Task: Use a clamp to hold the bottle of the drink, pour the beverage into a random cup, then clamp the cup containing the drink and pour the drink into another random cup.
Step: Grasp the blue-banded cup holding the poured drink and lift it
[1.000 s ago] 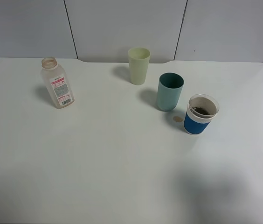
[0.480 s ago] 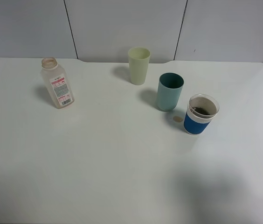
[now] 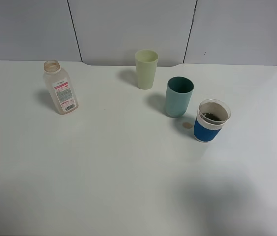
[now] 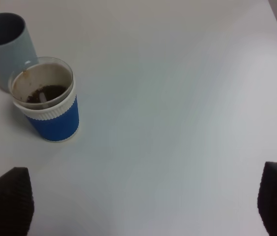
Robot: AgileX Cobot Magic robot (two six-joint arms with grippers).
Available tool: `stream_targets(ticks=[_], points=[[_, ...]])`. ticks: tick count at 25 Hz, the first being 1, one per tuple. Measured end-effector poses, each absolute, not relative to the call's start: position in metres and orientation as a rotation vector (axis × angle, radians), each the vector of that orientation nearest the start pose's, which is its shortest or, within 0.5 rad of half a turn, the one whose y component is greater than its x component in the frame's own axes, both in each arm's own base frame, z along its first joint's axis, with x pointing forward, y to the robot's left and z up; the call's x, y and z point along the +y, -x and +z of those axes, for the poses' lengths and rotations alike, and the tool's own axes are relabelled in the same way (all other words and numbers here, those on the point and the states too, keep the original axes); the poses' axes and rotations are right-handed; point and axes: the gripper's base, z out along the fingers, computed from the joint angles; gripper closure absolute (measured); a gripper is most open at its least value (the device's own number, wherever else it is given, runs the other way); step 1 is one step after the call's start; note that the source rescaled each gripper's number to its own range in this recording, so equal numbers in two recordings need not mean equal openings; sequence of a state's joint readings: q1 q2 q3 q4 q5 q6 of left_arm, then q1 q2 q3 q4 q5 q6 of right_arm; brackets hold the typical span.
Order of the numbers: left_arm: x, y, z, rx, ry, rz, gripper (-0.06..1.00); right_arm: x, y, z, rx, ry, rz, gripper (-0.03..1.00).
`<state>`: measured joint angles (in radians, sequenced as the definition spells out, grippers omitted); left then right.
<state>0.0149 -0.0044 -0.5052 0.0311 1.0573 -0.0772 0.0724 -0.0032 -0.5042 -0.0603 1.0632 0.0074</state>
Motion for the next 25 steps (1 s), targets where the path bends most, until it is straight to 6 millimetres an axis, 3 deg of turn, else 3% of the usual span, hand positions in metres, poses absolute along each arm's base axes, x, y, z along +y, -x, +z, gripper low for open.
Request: stream_targets(ticks=[25], points=[[0.0024,0.0061,0.2791,2.028,0.095,-0.002,-0.06,-0.0046,0.0001,0.2787,2.073,0.066,-0.02,0.24]])
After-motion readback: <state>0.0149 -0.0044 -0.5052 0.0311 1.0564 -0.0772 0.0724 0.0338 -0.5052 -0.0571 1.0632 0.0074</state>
